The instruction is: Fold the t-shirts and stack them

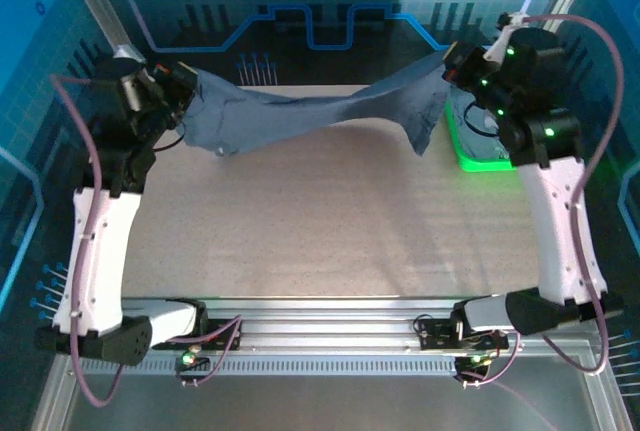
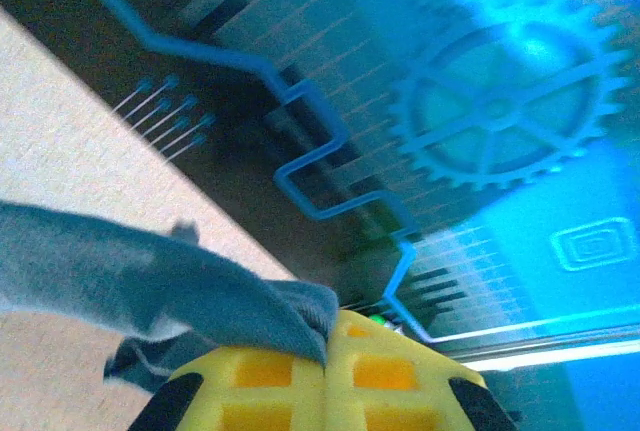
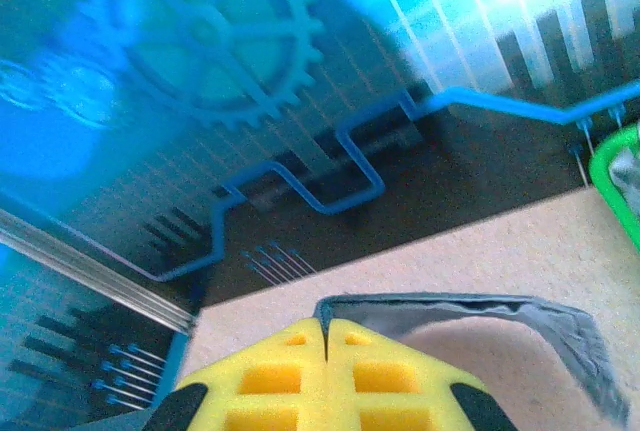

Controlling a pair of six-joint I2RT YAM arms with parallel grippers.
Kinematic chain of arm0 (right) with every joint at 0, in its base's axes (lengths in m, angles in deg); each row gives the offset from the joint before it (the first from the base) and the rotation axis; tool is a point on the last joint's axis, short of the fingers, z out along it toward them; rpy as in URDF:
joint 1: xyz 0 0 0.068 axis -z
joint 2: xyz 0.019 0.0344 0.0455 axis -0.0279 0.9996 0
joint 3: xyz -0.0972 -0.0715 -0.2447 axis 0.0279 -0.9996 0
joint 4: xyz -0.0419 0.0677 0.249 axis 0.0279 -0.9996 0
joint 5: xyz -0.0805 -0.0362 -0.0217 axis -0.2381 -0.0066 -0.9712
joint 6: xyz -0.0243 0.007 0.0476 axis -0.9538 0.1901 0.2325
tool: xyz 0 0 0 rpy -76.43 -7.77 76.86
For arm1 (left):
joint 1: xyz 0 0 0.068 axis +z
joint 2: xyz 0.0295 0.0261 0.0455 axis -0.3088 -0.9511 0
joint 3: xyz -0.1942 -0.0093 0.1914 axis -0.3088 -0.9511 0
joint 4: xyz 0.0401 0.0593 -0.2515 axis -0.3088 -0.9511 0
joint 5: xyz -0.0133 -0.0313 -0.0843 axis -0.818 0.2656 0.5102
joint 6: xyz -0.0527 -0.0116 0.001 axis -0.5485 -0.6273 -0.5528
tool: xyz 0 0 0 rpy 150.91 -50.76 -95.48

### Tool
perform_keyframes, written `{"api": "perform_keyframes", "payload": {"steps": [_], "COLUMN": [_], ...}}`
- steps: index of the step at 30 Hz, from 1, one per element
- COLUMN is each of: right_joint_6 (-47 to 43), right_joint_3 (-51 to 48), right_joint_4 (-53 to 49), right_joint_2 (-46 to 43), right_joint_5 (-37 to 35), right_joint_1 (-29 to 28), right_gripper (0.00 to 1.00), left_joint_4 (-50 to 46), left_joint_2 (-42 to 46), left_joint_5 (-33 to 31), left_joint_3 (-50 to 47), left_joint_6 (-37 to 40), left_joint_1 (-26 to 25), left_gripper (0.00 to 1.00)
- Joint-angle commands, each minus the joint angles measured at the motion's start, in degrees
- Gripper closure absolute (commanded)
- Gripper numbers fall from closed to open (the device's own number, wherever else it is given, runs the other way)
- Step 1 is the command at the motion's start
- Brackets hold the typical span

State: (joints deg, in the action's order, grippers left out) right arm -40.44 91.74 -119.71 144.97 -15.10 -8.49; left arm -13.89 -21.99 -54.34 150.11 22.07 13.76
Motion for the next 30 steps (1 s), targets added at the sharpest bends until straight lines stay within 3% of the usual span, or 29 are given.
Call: {"api": "perform_keyframes", "payload": {"steps": [1, 5, 11, 17, 24, 28, 30], "right_joint_6": [-1.91, -2.40, -0.21, 1.97, 4.03, 6.09, 7.44], "right_joint_3": [2.11, 4.45, 8.09, 16.55, 38.05, 53.28, 56.75], "right_joint_4": [1.80, 1.42, 2.96, 6.32, 2.51, 0.45, 1.17], "right_joint_2": [-5.20, -7.76, -2.44, 12.12, 34.36, 44.09, 45.76], "right_joint_5": [0.86, 0.86, 2.77, 7.32, 12.01, 12.61, 12.44], "right_joint_1": [-0.30, 0.14, 0.50, 0.73, 1.30, 2.14, 2.89], "right_gripper": [1.00, 1.00, 1.00, 1.00, 1.00, 1.00, 1.00], "left_joint_4": [7.44, 8.89, 6.02, 7.70, 14.29, 15.37, 17.62], "left_joint_2": [4.97, 2.91, -11.18, -28.95, -48.04, -53.68, -52.42], "left_joint_5": [-2.52, -1.87, 0.70, 7.03, 19.35, 20.23, 19.80], "left_joint_3": [4.81, 12.61, 28.22, 40.30, 52.47, 63.19, 64.18], "left_joint_6": [5.13, 6.61, 6.73, 5.16, -3.69, -5.95, -7.45], "left_joint_1": [0.37, 0.32, 1.21, 5.09, 11.13, 11.70, 12.29], "left_gripper": [1.00, 1.00, 1.00, 1.00, 1.00, 1.00, 1.00]}}
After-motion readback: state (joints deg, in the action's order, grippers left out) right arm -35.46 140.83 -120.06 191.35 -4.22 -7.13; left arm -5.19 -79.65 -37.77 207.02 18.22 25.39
